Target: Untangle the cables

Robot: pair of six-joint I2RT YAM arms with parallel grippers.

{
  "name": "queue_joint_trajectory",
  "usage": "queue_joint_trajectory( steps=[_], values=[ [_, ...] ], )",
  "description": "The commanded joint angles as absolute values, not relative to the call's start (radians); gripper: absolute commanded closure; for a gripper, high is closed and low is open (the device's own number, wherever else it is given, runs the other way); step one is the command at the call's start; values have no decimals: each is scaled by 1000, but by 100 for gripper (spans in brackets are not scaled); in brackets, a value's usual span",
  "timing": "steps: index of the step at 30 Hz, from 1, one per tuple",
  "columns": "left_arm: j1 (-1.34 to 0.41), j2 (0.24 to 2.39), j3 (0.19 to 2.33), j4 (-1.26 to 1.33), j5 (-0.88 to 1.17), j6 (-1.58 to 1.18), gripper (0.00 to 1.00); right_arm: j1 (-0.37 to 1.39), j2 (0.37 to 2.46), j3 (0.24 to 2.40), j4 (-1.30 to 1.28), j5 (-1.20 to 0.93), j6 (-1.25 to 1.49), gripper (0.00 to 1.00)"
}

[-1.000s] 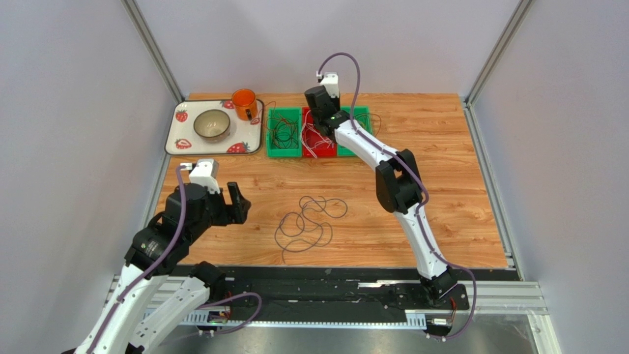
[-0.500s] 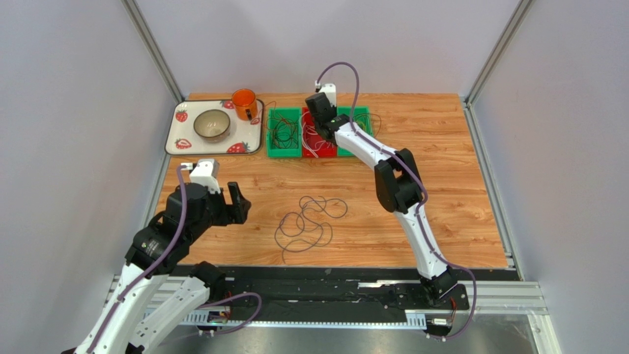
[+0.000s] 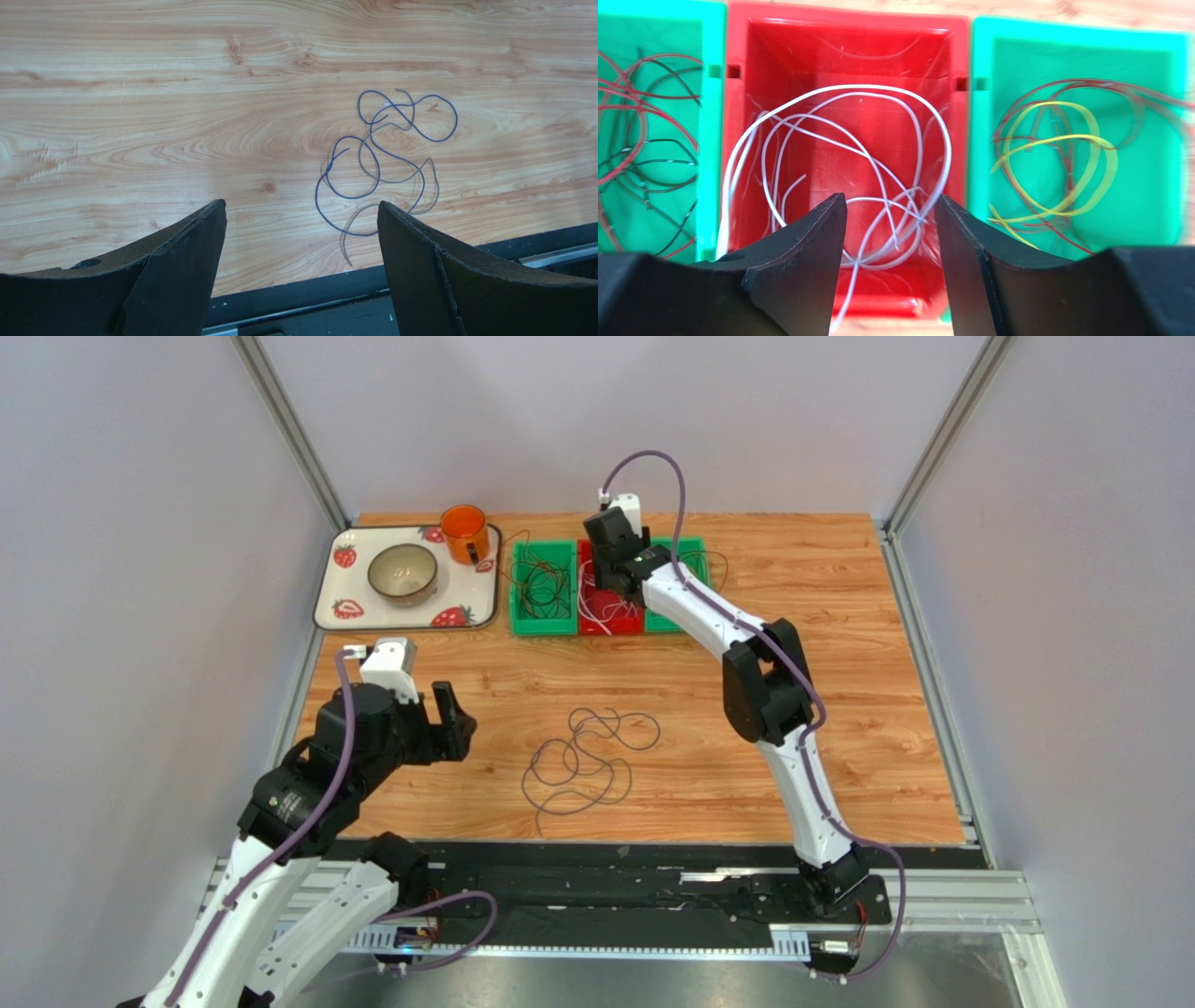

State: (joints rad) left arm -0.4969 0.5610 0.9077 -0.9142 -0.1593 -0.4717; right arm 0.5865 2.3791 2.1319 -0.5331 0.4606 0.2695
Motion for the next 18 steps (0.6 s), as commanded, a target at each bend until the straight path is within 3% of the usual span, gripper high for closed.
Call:
queue_joint_trajectory(
  steps=[1,12,18],
  values=[
    [-492,558,916,-914,-170,-491,13,584,2243,2129,-577,497,226,44],
    [-492,566,917,-917,-175,-492,13,583,2100,2088,-679,336,242,43],
    [-492,574,919,-917,-170,-492,13,583,1878,1760,-643,172,291,44]
  ],
)
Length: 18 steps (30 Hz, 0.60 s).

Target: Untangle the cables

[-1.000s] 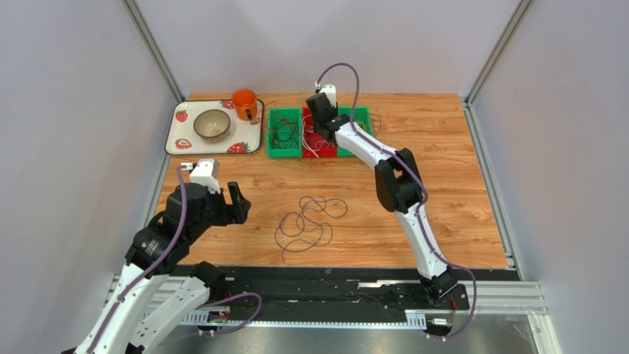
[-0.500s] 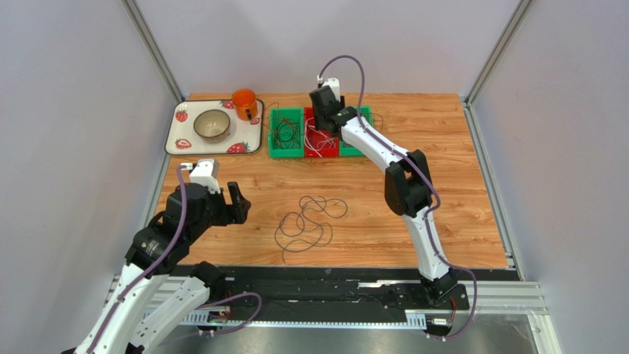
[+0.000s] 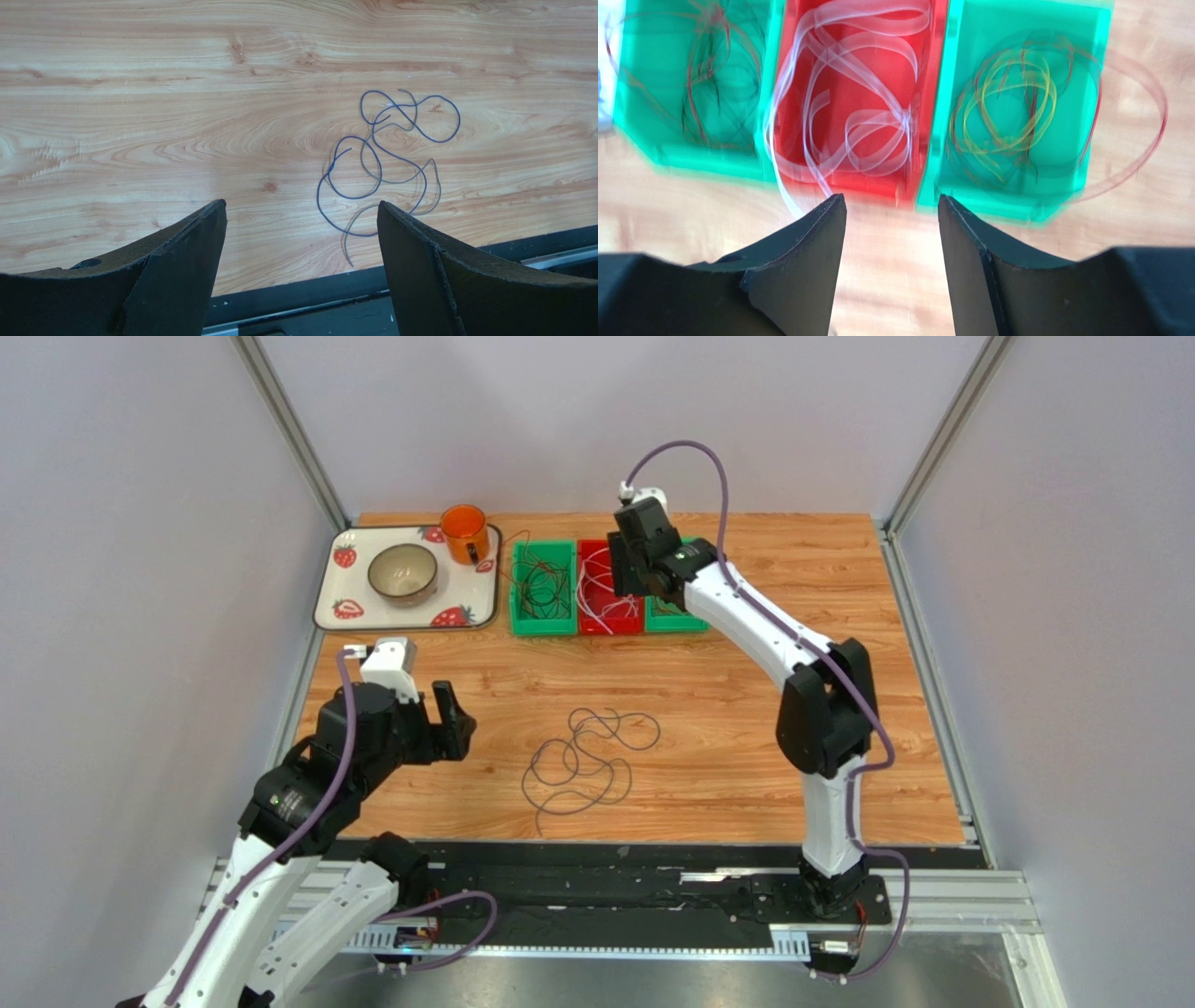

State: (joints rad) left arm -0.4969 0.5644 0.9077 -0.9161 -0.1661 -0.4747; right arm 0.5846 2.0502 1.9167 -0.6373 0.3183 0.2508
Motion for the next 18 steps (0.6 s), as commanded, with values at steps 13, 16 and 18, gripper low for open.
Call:
queue_joint_trajectory(
  steps=[13,16,18],
  values=[
    [-492,584,920,-917,-161,-489,14,802,1488,1111,-497,-49,313,48],
    [-492,578,920,-917,-163,-491,14,845,1489,1052,-468,-63,292,49],
    [-492,578,920,-919,-164,-491,14,854,1496,1005,-456,-90,273,50]
  ],
)
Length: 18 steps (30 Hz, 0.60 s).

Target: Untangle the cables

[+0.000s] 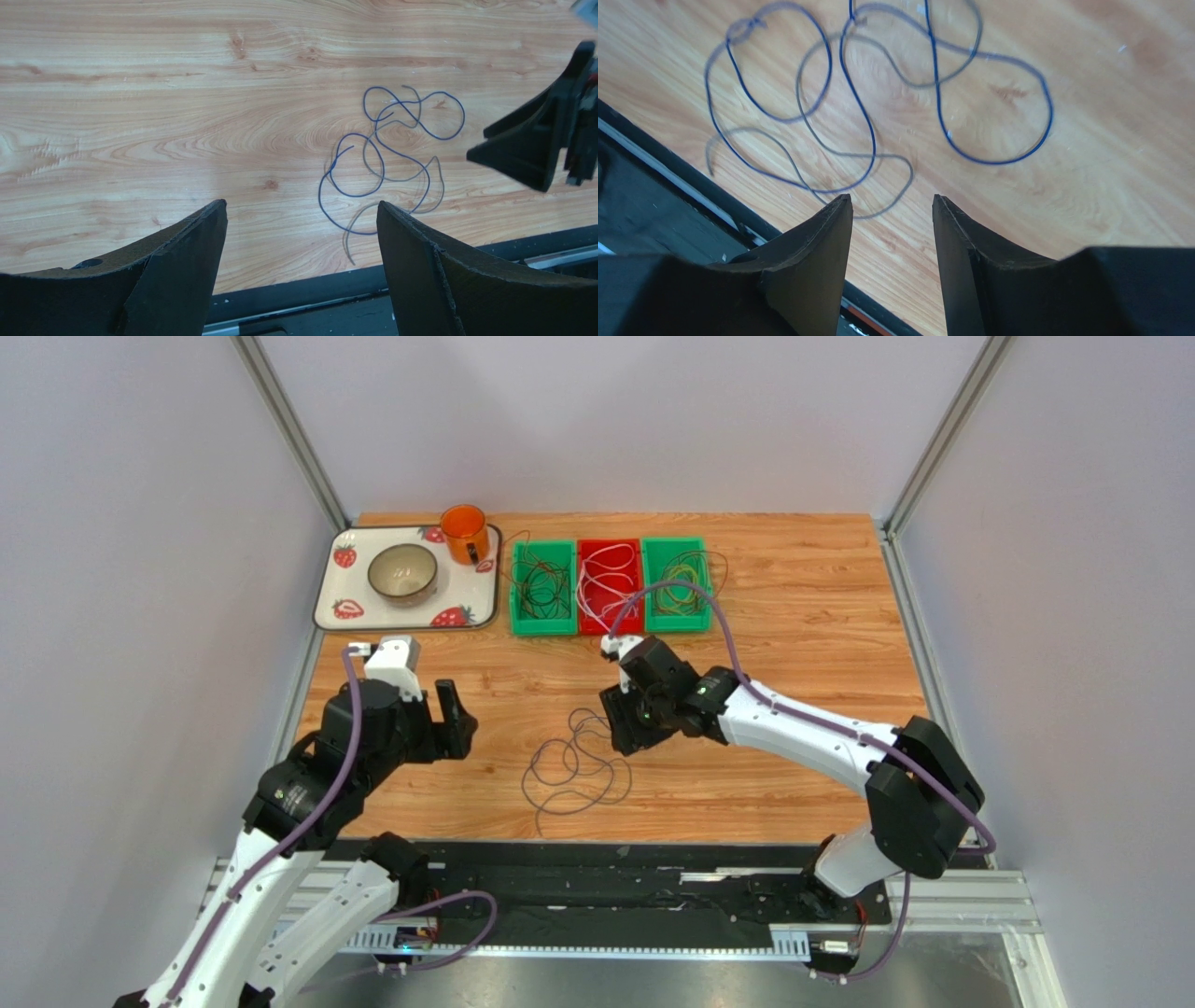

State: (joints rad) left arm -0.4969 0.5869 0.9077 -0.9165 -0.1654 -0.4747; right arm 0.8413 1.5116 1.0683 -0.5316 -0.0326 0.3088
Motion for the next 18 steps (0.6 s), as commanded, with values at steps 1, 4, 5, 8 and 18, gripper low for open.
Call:
queue_joint_trajectory(
  steps=[1,4,5,8,18],
  values=[
    [-492,575,920,-917,-164,-491,14,854,1497,991,-446,-100,267,51],
    [-492,575,919,-917,-163,-491,14,856,1488,922,-378,-135,235,50],
    [-492,575,919,-916,-163,-491,14,856,1488,904,-367,-140,227,50],
    [-492,575,919,-917,-163,-491,14,856,1520,903,-342,-169,196,49],
    [-492,574,919,-917,-164,-491,14,868,1647,985,-376,-107,183,55]
  ],
)
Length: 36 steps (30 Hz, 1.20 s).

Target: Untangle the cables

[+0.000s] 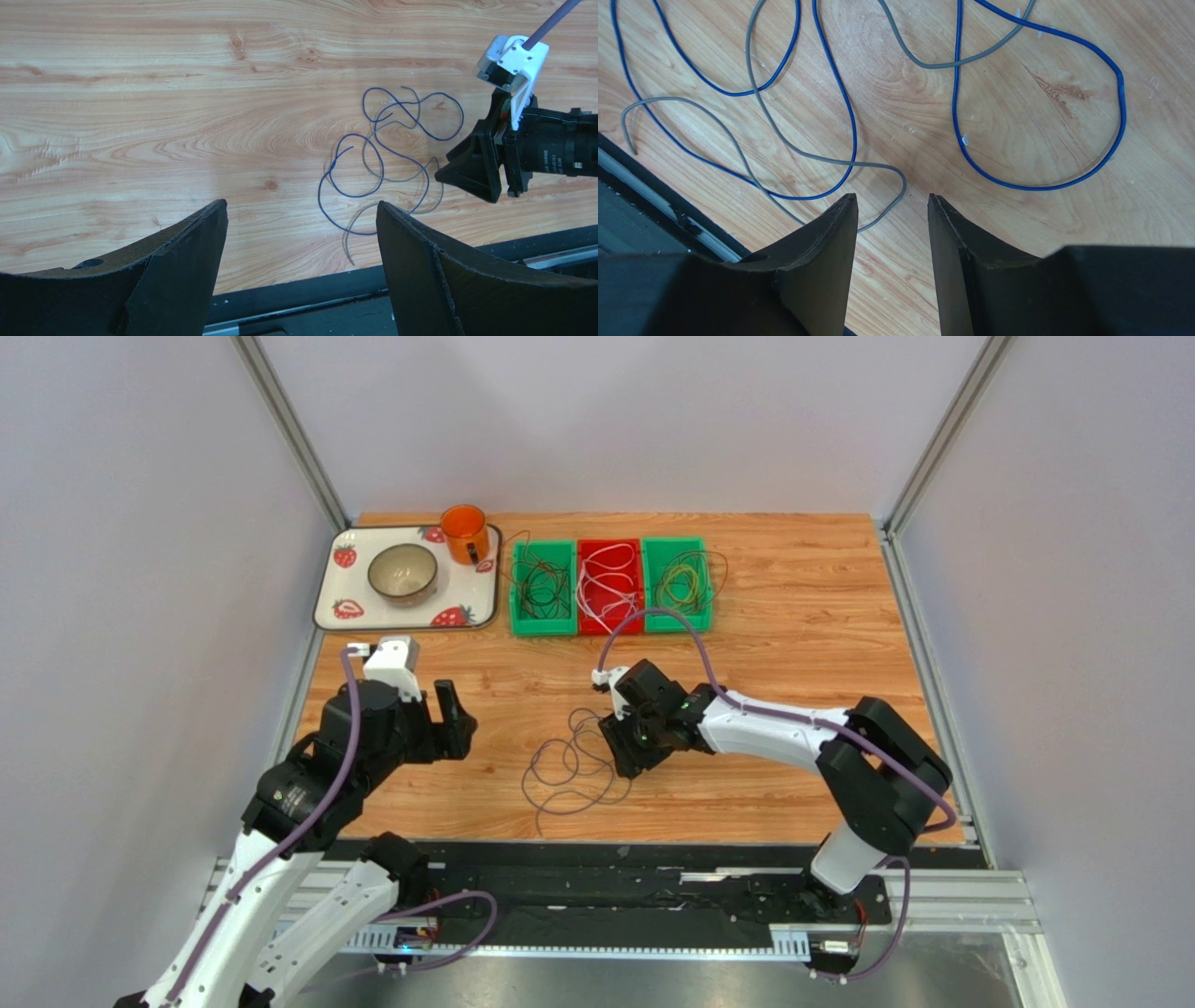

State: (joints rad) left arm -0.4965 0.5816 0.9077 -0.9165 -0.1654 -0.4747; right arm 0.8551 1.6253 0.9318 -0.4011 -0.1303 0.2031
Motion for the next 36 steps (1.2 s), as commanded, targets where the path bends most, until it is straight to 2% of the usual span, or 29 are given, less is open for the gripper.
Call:
queue_joint_trajectory(
  steps=[1,8,12,17,23,26,33,36],
  values=[
    [-492,574,919,-917,-164,-492,14,871,1652,989,-376,-104,183,55],
    [-492,577,920,-917,-161,-491,14,900,1692,1025,-402,-12,187,57],
    [-492,577,919,-916,-163,-492,14,905,1721,1043,-417,0,196,65],
    [-492,578,919,-917,-161,-491,14,905,1756,1066,-437,41,199,70],
    [-494,583,919,-916,-152,-489,14,907,1792,1097,-460,52,209,86],
    [-494,587,919,-911,-143,-486,15,907,1779,1083,-446,54,209,99],
    [-494,592,922,-916,-141,-485,16,914,1666,1003,-396,126,242,100],
    [-494,597,922,-916,-143,-486,16,931,1545,968,-371,182,255,100]
  ],
)
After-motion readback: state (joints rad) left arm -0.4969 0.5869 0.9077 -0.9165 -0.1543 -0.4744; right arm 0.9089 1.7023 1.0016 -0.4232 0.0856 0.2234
